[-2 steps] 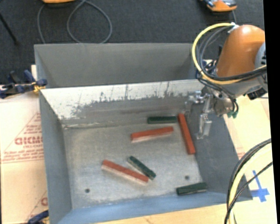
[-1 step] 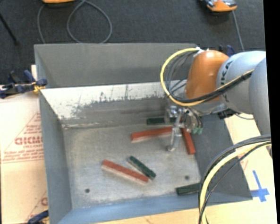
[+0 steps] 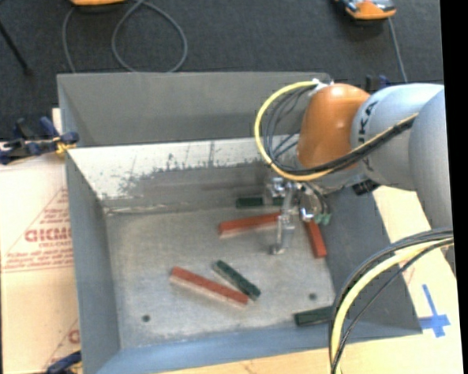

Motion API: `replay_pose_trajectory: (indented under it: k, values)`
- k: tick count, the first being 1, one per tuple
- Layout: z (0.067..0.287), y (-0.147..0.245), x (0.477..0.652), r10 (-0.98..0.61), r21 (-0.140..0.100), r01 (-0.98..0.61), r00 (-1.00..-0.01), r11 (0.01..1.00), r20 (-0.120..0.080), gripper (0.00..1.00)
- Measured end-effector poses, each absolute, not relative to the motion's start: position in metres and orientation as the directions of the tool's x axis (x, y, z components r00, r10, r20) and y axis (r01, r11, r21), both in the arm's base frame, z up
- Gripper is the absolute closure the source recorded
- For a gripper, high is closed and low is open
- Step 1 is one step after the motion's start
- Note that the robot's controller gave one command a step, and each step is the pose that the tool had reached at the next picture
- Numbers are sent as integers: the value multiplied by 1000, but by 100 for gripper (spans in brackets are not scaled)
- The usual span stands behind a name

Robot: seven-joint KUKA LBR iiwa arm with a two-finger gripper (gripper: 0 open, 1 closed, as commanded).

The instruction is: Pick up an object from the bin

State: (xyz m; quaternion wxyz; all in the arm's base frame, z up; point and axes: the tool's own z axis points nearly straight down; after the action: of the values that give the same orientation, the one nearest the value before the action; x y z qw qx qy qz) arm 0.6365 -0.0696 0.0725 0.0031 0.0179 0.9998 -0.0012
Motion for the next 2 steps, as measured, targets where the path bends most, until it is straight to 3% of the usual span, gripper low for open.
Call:
replay_pose_trajectory:
  k: [1, 2]
  values:
    - [77, -70, 639, 34, -3, 34, -999, 999, -16, 100]
    - [226, -40, 642, 12, -2, 12, -1000, 1000, -15, 100]
